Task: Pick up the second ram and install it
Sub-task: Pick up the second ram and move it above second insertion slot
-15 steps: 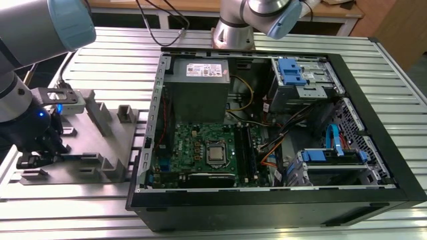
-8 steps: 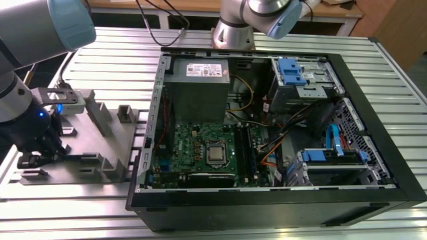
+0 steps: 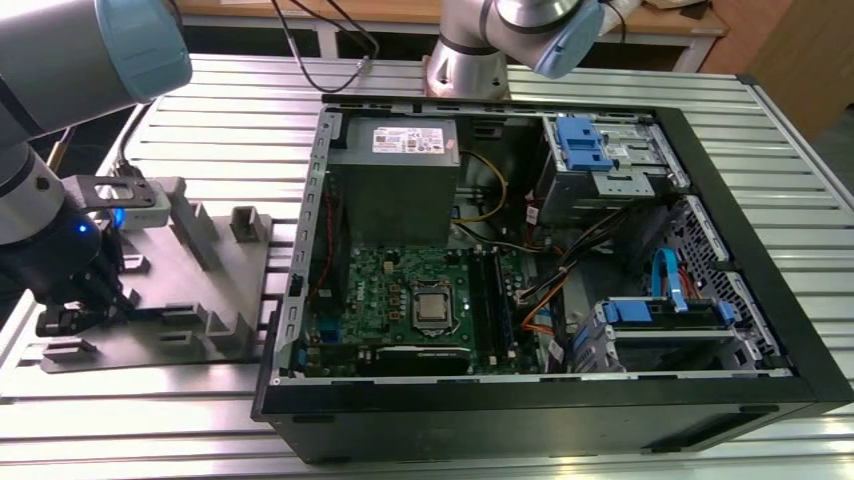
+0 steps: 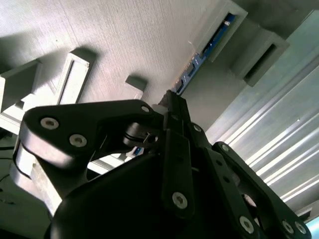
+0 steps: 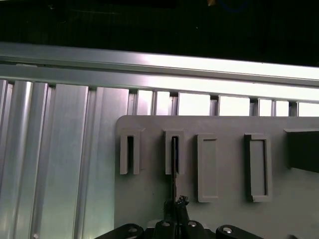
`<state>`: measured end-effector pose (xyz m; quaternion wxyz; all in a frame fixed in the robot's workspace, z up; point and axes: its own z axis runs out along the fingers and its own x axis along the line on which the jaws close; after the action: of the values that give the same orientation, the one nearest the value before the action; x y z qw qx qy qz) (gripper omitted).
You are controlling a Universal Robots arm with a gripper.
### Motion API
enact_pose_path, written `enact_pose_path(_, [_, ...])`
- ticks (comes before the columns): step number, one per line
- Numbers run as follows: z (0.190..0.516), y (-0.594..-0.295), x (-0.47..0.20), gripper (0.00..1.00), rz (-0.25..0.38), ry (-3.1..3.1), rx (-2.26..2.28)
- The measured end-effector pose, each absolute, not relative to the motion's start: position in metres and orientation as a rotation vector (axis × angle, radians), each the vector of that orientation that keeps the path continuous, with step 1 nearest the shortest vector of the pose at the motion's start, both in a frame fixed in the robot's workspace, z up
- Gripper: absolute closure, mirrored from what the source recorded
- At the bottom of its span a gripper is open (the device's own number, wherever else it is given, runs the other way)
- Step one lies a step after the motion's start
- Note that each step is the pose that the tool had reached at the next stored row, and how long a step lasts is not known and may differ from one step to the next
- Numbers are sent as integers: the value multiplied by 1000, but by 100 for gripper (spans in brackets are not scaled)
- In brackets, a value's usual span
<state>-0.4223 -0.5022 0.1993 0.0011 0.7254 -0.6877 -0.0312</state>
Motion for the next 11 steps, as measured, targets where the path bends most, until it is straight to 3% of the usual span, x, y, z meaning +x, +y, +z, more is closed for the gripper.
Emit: enact_pose_path(11, [199,-502,-422,92,-98,-2244,2197])
